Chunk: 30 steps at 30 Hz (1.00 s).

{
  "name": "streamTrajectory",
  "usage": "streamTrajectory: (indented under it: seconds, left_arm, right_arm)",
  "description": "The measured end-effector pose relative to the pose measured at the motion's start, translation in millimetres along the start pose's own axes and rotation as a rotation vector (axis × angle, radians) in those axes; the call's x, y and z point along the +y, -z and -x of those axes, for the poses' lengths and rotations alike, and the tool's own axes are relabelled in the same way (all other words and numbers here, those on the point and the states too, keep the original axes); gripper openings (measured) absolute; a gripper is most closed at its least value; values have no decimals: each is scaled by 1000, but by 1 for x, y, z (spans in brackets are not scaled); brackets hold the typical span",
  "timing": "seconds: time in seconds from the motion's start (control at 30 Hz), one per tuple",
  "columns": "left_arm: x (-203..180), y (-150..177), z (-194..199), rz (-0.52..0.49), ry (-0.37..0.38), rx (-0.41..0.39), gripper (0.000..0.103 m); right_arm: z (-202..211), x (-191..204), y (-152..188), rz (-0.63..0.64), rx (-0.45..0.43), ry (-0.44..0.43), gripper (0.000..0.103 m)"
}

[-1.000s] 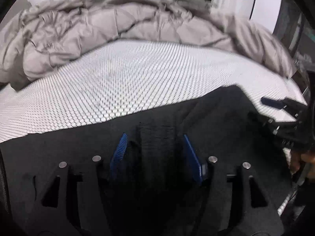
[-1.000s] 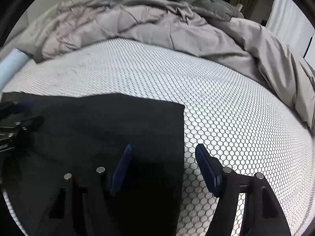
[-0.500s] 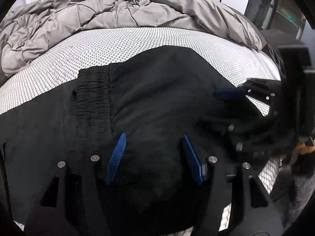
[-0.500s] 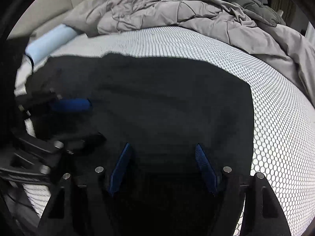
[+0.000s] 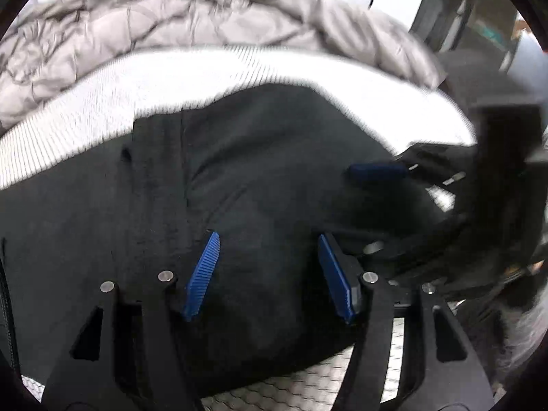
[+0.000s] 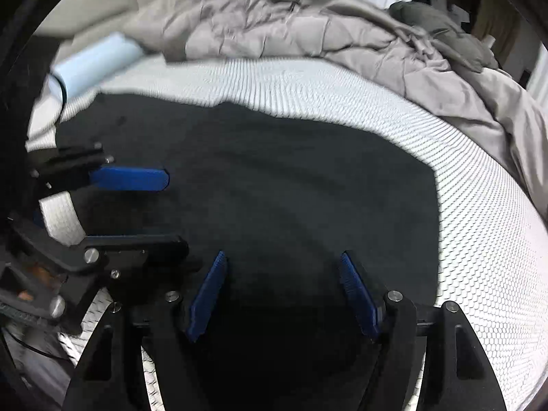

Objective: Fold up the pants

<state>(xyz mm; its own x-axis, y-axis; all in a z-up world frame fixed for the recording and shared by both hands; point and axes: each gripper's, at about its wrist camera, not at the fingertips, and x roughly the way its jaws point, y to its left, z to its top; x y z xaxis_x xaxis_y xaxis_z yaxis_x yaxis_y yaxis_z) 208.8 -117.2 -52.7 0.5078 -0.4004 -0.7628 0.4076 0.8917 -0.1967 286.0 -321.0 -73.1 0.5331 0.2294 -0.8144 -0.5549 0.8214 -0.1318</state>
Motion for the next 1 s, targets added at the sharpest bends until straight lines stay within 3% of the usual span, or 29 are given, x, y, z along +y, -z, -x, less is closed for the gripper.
streamTrajectory:
  seconds: [0.1,0.23,0.33,0.47,0.63,0.8,1.0]
  left_arm:
    - [-3,7,4,-43,-6,-4,57]
    - [0,15,8,-46,0,-12,57]
    - [-3,16,12,-32,-25,-27,57]
    - [-14,6,30,-6,-13,-109,57]
    - [-25,6,11,-59,10,-43,58]
    - [-20,13,3,-93,-47,-5,59]
    - [-10,16,16,-61,-33,-36,59]
  right_arm:
    - [0,-12,9,-24,11,-14,70]
    - [12,-41,28,-51,15,154,70]
    - [26,-63,39,-138,-3,144,70]
    - [49,-46,36,-94,-82,57,70]
    - [38,-33,30,-83,-56,-39,71]
    - [24,-24,39,-7,10,46,71]
    - [42,-61,54,-139,12,119,75]
